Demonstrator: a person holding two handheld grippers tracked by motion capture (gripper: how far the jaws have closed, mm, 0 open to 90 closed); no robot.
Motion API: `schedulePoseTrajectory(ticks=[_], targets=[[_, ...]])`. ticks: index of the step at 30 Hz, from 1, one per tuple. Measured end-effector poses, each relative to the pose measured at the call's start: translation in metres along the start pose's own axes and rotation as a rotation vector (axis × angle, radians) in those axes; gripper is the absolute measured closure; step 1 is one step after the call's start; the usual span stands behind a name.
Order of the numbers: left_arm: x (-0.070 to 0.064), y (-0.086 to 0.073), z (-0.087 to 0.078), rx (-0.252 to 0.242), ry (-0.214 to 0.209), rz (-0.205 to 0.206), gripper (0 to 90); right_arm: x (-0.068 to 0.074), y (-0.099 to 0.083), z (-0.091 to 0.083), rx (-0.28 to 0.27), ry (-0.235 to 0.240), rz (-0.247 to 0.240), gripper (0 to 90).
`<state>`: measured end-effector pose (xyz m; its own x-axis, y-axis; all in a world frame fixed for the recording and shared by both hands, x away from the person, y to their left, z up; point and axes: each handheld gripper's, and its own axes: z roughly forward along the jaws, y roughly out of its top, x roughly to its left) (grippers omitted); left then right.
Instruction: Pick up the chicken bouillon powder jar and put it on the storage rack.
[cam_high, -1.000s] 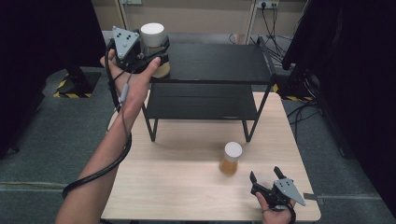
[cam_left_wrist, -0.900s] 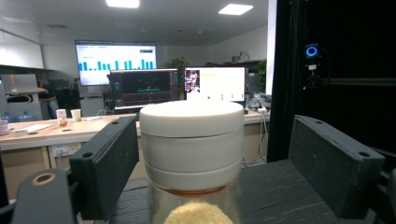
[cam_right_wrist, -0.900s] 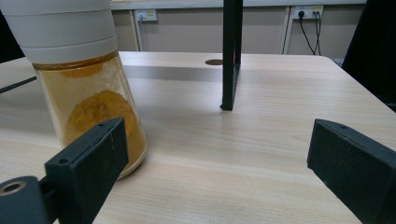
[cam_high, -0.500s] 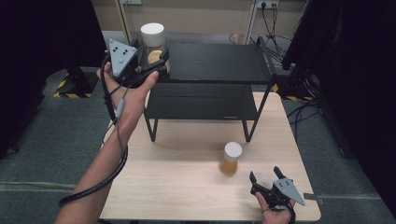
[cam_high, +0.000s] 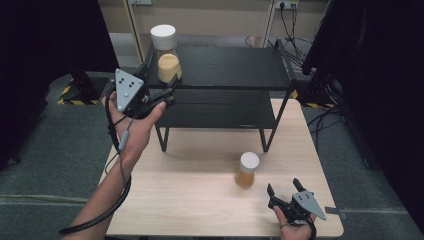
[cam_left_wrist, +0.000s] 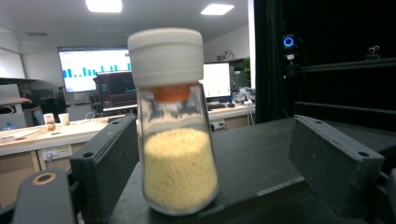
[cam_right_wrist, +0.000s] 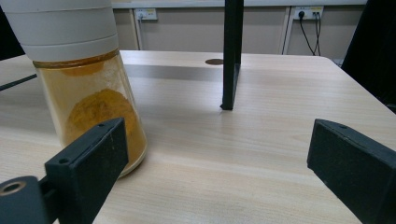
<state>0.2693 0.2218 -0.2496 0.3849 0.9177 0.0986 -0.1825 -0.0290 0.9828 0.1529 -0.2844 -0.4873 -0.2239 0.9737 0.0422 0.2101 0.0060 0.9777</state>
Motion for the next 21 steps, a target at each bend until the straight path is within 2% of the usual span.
schedulePoseTrajectory(ticks=[10,21], targets=[[-0.002,-0.022,-0.018,0.018,-0.046,-0.006,16.0,0.001,0.0,0.0,0.002,-0.001,-0.005,5.6],[-0.008,-0.048,-0.034,0.041,-0.079,-0.007,16.0,0.001,0.0,0.0,0.002,0.0,-0.004,5.6]])
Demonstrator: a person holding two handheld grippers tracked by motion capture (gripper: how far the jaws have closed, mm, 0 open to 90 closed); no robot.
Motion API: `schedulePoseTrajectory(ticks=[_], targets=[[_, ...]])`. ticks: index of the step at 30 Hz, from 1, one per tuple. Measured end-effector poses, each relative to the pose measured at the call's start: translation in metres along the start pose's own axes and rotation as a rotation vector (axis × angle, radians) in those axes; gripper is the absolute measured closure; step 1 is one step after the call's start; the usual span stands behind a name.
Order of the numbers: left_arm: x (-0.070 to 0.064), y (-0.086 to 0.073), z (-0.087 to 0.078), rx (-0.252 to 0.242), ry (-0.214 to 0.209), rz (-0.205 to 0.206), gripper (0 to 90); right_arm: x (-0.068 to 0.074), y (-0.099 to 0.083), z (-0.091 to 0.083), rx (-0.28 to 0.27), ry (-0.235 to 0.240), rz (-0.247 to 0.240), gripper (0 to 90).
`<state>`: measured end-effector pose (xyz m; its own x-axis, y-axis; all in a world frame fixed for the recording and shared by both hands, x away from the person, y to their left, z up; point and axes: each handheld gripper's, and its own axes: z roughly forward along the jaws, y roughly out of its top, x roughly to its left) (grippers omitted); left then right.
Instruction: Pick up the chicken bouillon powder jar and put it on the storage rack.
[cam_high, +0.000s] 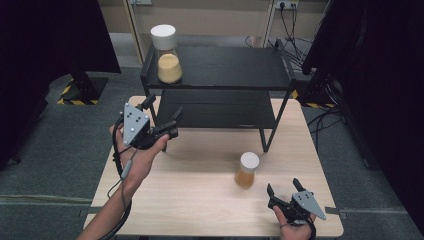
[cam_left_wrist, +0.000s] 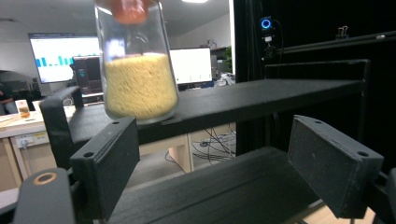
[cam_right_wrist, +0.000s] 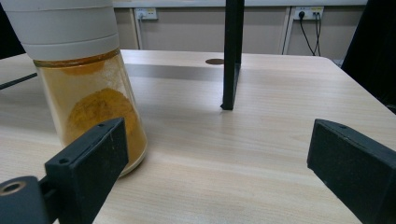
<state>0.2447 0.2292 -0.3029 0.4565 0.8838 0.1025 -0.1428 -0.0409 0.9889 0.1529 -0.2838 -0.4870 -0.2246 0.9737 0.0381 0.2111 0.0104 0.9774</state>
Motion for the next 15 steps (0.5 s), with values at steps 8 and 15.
schedulePoseTrajectory(ticks=[8,15], targets=[[-0.003,-0.019,-0.013,0.01,-0.022,-0.006,16.0,0.0,0.0,0.0,0.0,0.0,-0.001,5.6],[-0.004,-0.035,-0.019,0.026,-0.027,-0.014,15.8,0.001,0.0,0.0,0.0,-0.001,-0.002,5.6]])
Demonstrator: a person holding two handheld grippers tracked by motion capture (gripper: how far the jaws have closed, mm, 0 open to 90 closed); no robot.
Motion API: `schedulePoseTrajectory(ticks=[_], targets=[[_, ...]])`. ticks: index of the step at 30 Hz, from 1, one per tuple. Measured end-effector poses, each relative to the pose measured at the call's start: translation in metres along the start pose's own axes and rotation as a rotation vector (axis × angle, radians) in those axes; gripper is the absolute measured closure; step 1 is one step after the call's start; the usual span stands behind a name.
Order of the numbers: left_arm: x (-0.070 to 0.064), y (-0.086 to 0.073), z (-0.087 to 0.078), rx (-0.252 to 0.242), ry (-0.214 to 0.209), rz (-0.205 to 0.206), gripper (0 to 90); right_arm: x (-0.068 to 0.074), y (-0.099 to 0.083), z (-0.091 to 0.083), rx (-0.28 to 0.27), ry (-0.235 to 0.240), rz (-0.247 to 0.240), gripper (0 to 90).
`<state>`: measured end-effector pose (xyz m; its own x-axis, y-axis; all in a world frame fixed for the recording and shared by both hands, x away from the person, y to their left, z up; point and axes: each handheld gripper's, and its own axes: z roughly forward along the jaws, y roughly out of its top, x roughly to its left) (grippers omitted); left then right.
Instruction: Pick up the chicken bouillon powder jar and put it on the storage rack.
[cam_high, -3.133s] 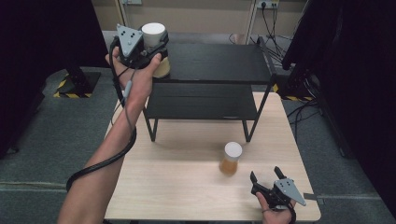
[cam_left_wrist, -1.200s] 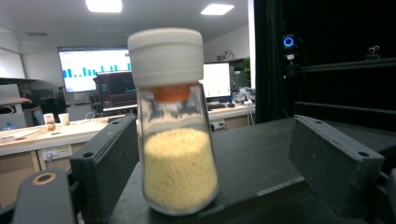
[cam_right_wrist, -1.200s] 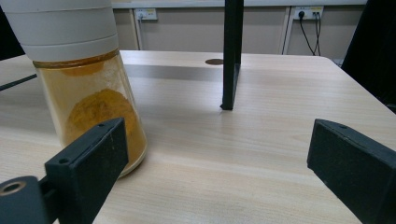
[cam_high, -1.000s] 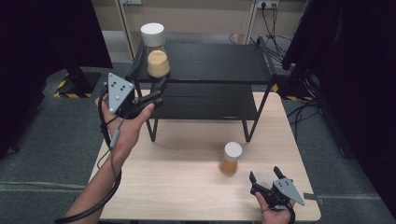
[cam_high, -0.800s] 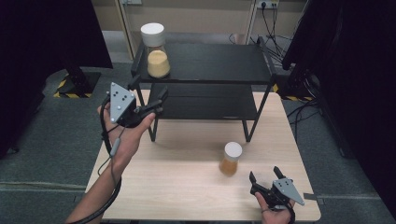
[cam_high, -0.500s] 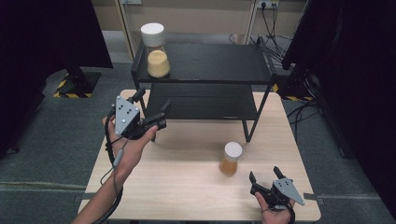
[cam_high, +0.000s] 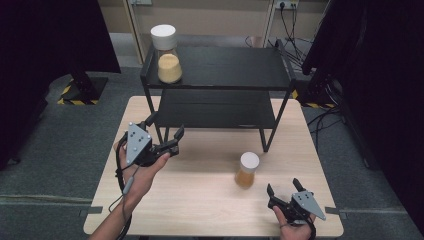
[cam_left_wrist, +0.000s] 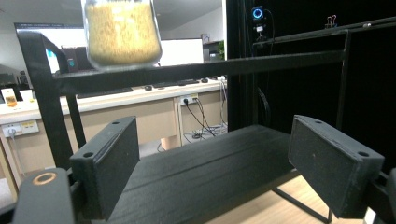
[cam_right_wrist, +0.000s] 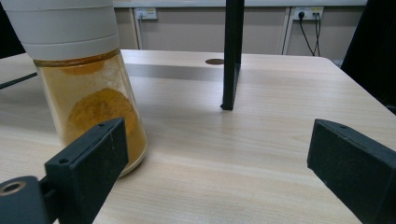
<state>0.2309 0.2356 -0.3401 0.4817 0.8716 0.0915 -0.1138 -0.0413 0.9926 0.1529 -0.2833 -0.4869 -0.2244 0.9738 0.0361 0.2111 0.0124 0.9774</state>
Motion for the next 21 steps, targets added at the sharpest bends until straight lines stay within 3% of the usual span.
schedulePoseTrajectory(ticks=[21], targets=[[-0.005,-0.064,-0.02,0.036,-0.013,-0.029,14.4,0.001,0.0,0.0,0.0,0.0,-0.002,5.6]])
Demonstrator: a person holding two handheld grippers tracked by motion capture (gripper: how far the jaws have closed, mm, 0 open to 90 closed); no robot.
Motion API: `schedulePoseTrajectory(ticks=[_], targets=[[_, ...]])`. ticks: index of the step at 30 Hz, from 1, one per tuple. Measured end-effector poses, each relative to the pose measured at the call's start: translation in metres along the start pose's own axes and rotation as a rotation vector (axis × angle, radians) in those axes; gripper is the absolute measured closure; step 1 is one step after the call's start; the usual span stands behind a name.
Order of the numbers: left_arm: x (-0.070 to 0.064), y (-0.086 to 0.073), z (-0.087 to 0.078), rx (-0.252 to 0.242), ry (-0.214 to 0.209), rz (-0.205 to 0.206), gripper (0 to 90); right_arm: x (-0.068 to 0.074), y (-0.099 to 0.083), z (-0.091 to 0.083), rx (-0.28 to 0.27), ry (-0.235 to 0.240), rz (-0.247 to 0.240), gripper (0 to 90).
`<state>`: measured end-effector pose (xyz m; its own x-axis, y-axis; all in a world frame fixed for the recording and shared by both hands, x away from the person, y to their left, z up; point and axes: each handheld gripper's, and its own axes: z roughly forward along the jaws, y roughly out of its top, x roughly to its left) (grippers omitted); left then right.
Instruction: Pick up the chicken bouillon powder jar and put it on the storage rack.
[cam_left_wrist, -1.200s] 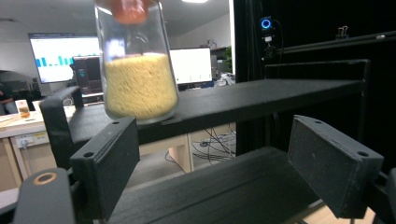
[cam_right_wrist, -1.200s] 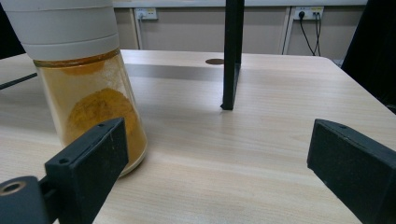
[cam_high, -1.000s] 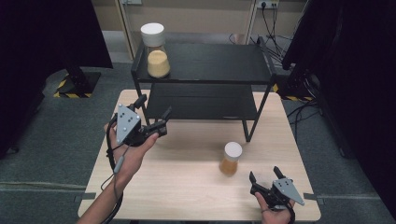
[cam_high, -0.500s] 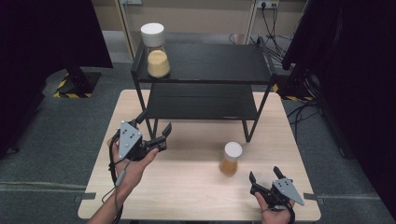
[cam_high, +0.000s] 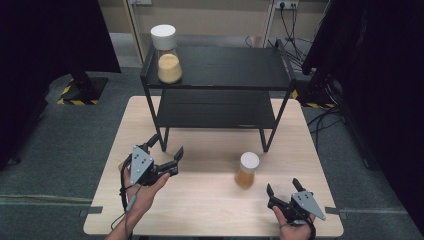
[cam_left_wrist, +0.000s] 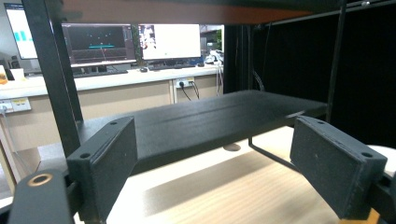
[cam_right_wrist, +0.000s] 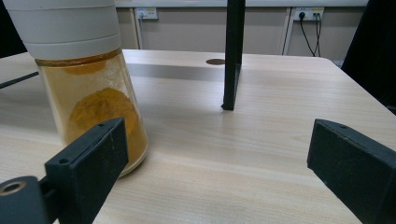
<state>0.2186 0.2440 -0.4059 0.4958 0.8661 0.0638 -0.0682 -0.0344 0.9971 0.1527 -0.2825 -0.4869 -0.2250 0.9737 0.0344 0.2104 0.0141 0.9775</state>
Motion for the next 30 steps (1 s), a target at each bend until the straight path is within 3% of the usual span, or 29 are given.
schedulePoseTrajectory(ticks=[12,30], targets=[[-0.001,-0.032,-0.006,0.062,-0.009,-0.024,14.1,0.0,0.0,0.0,0.0,0.0,-0.002,5.6],[0.002,-0.074,-0.007,0.113,0.016,-0.068,13.4,0.0,0.0,0.0,-0.001,0.004,0.0,5.6]])
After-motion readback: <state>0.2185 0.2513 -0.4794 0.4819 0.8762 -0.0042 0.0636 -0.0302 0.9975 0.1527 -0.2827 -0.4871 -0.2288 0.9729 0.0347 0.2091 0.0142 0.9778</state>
